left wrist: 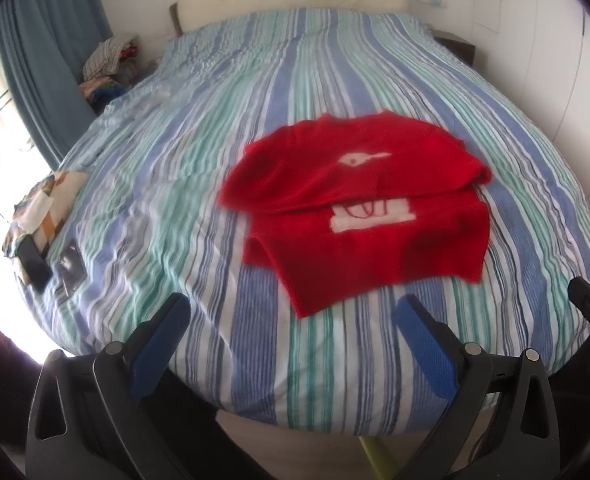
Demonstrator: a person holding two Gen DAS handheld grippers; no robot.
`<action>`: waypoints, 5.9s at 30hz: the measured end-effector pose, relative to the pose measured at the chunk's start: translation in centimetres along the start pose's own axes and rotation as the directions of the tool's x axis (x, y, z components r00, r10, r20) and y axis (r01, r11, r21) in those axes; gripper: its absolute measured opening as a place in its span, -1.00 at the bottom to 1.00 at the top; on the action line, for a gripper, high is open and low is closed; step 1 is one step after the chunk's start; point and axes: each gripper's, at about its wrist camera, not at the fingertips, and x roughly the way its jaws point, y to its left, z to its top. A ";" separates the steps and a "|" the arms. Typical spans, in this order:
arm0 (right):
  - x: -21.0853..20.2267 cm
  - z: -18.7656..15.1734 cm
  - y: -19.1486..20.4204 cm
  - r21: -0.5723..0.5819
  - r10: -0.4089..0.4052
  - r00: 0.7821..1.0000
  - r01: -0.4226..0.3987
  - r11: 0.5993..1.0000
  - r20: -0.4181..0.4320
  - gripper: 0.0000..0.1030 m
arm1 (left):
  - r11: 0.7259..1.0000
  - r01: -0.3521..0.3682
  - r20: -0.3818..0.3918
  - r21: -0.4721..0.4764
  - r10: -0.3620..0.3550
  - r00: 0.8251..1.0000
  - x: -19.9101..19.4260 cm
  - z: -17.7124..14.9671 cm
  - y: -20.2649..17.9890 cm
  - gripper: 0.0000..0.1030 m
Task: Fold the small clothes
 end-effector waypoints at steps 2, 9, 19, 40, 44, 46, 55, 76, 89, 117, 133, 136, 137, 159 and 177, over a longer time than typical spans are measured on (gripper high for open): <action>0.0 0.0 0.0 0.000 0.001 1.000 -0.001 1.000 -0.002 0.99 | 1.000 0.000 -0.004 -0.001 0.000 1.000 0.0 0.0 0.1 0.99; -0.1 -0.2 0.2 -0.001 0.003 1.000 -0.003 1.000 -0.004 0.99 | 1.000 -0.006 -0.006 0.002 0.006 1.000 0.1 -0.2 0.1 0.99; 0.0 -0.6 0.0 0.005 0.004 1.000 -0.004 1.000 -0.012 0.99 | 1.000 -0.003 -0.009 0.000 0.003 1.000 0.1 -0.2 0.1 0.99; 0.7 -0.8 -1.6 0.036 0.000 0.998 -0.002 0.999 0.057 0.99 | 0.979 0.129 -0.134 -0.160 -0.151 0.979 7.9 -2.3 6.9 0.99; 3.3 -1.7 -2.3 0.022 0.051 0.994 -0.054 0.998 0.101 0.99 | 0.949 0.232 -0.172 -0.213 -0.270 0.947 11.9 -2.4 5.7 0.98; 5.9 -2.2 -2.5 0.040 0.119 0.991 -0.122 0.992 0.064 0.99 | 0.952 0.227 -0.185 -0.203 -0.265 0.946 13.5 -2.2 4.7 0.97; 9.8 -2.6 -2.3 0.111 0.108 0.994 -0.105 0.988 -0.024 0.99 | 0.981 0.116 -0.133 -0.156 -0.137 0.982 11.7 -2.2 4.4 0.98; 10.2 -3.6 -2.4 0.116 0.212 0.976 -0.217 0.969 0.052 0.99 | 0.921 0.275 -0.213 -0.276 -0.338 0.917 17.2 -1.6 6.7 0.96; 20.8 -3.2 -3.0 0.371 0.589 0.807 -0.535 0.759 -0.042 -0.49 | 0.903 0.349 -0.260 -0.252 -0.410 0.874 19.8 -1.1 5.0 -0.94; 15.9 -10.8 -2.4 0.262 0.363 0.831 -0.271 0.926 -0.422 -0.93 | 0.982 0.176 -0.481 -0.069 -0.187 0.856 20.4 -7.2 5.9 -0.94; 15.1 -11.1 -2.1 0.243 0.337 0.854 -0.257 0.935 -0.395 -0.91 | 0.977 0.145 -0.487 -0.158 -0.205 0.849 20.9 -7.8 7.7 -0.88; 15.2 -11.0 -2.0 0.236 0.337 0.851 -0.260 0.937 -0.402 -0.87 | 0.981 0.133 -0.484 -0.142 -0.186 0.855 20.1 -8.0 7.2 -0.86; 15.2 -10.9 -2.0 0.233 0.337 0.851 -0.261 0.937 -0.404 -0.87 | 0.983 0.128 -0.483 -0.129 -0.175 0.858 19.5 -8.0 6.6 -0.85; 10.0 -10.4 -7.4 0.183 0.200 0.890 -0.135 0.974 -0.410 -0.18 | 0.993 0.004 -0.270 -0.119 -0.036 0.962 8.4 -3.2 12.0 0.37; 22.5 20.2 -11.8 -0.053 0.274 0.960 -0.276 0.960 -0.052 0.17 | 0.953 0.188 -0.193 0.238 -0.143 0.971 29.5 24.9 6.0 0.68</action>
